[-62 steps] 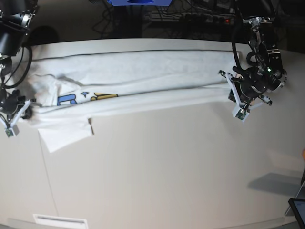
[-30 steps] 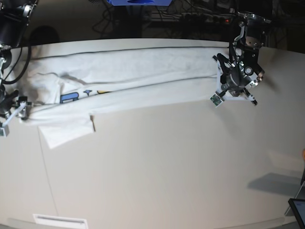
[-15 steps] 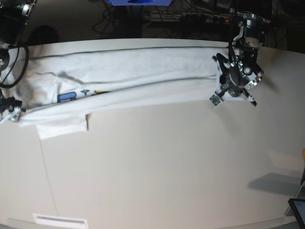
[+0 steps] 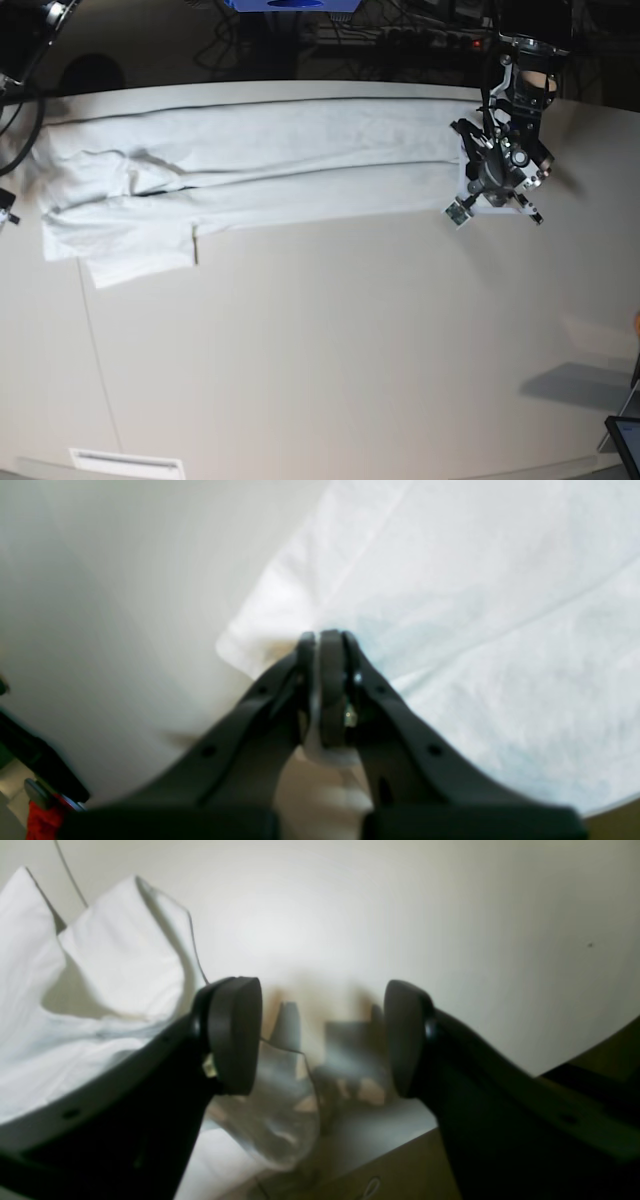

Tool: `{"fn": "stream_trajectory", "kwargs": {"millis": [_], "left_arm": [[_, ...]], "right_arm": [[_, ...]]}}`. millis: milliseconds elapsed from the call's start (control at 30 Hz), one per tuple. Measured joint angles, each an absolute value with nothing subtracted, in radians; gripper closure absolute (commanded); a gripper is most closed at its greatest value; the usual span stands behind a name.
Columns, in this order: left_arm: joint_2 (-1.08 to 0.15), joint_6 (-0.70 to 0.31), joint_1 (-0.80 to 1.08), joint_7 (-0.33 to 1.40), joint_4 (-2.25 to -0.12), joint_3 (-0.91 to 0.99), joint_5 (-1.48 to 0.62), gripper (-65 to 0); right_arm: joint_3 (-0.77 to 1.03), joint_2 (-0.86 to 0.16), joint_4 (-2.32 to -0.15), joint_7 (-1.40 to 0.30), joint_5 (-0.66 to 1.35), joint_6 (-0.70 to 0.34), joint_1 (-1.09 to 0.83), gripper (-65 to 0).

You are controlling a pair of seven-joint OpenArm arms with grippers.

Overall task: Fold the T-shirt properly
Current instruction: 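Release the fabric and lift both grippers off the folded shirt, then move the right gripper to the shirt's hem end and pinch it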

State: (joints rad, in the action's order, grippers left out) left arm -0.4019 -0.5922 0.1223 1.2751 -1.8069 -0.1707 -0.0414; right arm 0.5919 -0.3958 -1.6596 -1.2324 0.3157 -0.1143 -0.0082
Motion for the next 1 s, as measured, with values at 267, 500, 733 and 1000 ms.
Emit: {"fn": "stream_trajectory", "kwargs": {"millis": [267, 500, 733, 1000], "left_arm": [[-0.399, -0.592, 0.123, 1.275, -1.806, -0.171, -0.039, 0.0], [-0.394, -0.592, 0.122, 1.279, -1.806, -0.171, -0.033, 0.0], [-0.394, -0.592, 0.122, 1.279, -1.806, -0.170, -0.034, 0.0], [-0.393, -0.592, 0.123, 1.279, -1.806, -0.170, -0.034, 0.0]], "right_arm": [[0.388, -0.404, -1.769, -1.153, 0.324, -0.352, 0.051, -37.1], [0.212, -0.410, -1.562, -1.089, 0.312, -0.404, 0.175, -38.4], [0.096, -0.407, -1.308, -0.969, 0.313, -0.408, 0.257, -42.1], [0.069, -0.402, -1.174, -0.882, 0.312, -0.408, 0.286, -42.4]]}}
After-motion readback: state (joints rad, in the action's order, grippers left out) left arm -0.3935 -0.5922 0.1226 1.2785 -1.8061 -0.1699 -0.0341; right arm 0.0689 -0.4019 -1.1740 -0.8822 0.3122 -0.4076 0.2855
